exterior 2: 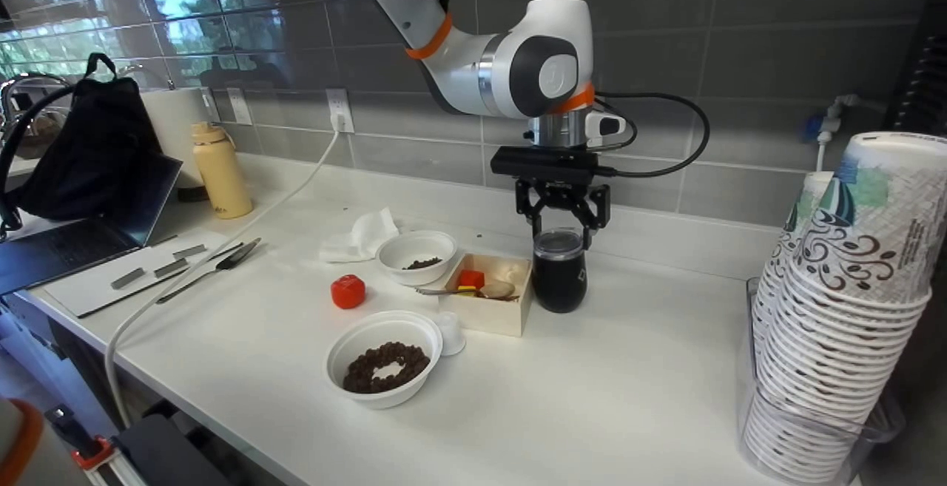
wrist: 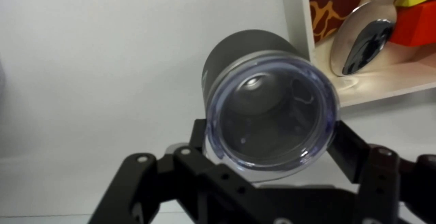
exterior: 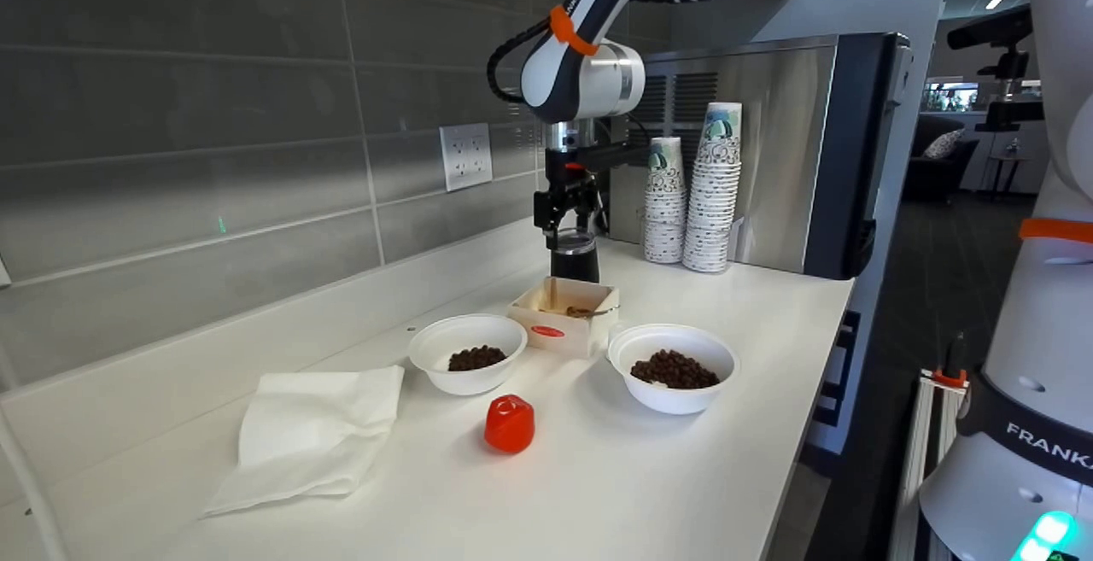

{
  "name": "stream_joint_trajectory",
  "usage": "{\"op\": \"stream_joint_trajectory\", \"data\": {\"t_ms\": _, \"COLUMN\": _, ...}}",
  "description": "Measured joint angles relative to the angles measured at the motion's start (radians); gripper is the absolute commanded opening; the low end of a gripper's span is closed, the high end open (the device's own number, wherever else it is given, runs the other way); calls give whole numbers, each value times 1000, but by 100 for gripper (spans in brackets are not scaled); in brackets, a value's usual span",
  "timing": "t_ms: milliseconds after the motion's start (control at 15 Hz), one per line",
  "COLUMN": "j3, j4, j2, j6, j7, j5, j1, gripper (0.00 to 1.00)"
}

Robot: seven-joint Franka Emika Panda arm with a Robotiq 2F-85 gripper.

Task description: Remove the lid from the black cup

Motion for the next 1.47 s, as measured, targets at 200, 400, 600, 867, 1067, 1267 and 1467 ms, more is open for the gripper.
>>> {"op": "stream_joint_trajectory", "data": {"t_ms": 200, "j3": 2, "j4": 0, "j2": -1, "j6": -5, "j7": 0, "j5": 0, "j1": 0, "gripper": 63}}
{"op": "stream_joint_trajectory", "data": {"t_ms": 400, "j3": 6, "j4": 0, "j2": -10, "j6": -21, "j7": 0, "j5": 0, "j1": 0, "gripper": 63}}
{"op": "stream_joint_trajectory", "data": {"t_ms": 600, "j3": 7, "j4": 0, "j2": -28, "j6": -48, "j7": 1, "j5": -1, "j1": 1, "gripper": 63}}
{"op": "stream_joint_trajectory", "data": {"t_ms": 867, "j3": 1, "j4": -1, "j2": -49, "j6": -96, "j7": 28, "j5": -14, "j1": 1, "gripper": 63}}
{"op": "stream_joint_trajectory", "data": {"t_ms": 1067, "j3": -14, "j4": -12, "j2": -49, "j6": -106, "j7": 81, "j5": -58, "j1": 5, "gripper": 63}}
{"op": "stream_joint_trajectory", "data": {"t_ms": 1267, "j3": -23, "j4": -28, "j2": -38, "j6": -104, "j7": 106, "j5": -87, "j1": 6, "gripper": 63}}
{"op": "stream_joint_trajectory", "data": {"t_ms": 1467, "j3": -29, "j4": -32, "j2": -35, "j6": -101, "j7": 111, "j5": -92, "j1": 6, "gripper": 71}}
